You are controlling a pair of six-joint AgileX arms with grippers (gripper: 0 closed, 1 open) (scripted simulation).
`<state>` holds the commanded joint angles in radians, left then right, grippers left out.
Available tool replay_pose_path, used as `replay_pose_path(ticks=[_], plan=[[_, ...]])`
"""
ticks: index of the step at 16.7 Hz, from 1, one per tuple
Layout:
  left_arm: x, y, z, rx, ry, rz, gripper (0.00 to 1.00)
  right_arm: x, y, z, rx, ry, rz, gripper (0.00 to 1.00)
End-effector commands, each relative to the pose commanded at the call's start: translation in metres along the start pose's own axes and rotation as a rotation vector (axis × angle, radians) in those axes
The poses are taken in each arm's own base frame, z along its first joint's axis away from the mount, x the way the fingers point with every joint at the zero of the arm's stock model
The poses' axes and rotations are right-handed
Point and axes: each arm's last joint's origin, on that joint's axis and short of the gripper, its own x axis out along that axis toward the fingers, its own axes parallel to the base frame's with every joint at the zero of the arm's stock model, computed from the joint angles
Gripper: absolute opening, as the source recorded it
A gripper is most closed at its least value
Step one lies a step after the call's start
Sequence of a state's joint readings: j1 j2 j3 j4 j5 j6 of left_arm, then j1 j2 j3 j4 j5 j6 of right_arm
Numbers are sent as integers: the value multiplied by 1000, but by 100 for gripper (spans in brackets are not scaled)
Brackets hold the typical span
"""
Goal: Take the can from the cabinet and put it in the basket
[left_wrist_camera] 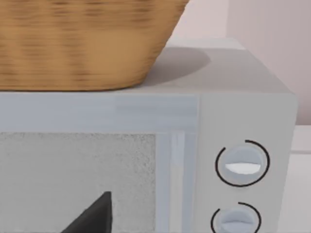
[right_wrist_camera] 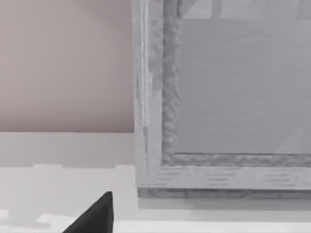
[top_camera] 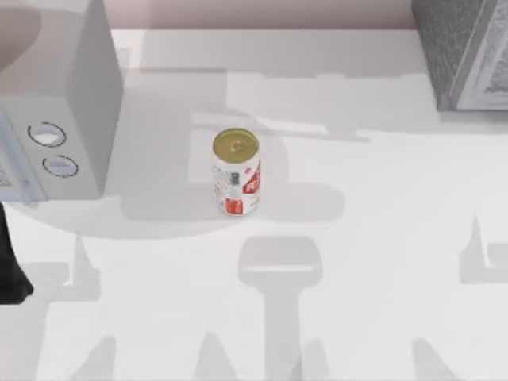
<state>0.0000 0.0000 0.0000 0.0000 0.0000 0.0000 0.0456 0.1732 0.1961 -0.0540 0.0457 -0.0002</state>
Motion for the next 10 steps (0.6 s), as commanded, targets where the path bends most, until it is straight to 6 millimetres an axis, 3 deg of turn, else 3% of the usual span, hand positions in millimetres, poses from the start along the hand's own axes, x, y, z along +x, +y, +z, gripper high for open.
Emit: replay_pose_path(ticks=[4, 10], plan=[[0, 0, 0, 0, 0, 0, 100, -1, -3, -43, 4, -25, 0, 100], [0, 0, 0, 0, 0, 0, 100, -1, -4, -48, 4, -31, 0, 100]])
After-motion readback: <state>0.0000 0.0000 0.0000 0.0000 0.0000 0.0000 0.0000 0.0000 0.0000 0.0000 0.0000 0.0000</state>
